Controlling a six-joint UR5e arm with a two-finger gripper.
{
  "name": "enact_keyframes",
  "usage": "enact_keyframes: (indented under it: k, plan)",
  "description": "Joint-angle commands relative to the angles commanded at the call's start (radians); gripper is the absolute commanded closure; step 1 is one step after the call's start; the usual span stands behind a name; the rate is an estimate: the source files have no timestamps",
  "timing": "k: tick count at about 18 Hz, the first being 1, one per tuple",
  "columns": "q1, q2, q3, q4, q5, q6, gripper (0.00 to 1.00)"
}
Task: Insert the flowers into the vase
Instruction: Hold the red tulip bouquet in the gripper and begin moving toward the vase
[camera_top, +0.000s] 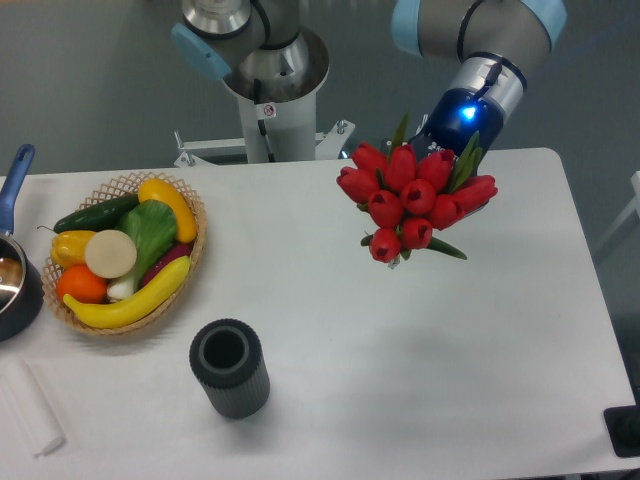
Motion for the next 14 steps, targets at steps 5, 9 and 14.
enact_keyframes:
  k: [5,9,14]
  plan:
    - [-0.003,0.002,-0.003,0.012,0.000,-0.002,0.71]
    - [-0.002,0.000,-0.006,0.014,0.000,-0.002,0.71]
    - [-0.027,-0.002,-0.008,0.014,-0.002,-0.008,0.71]
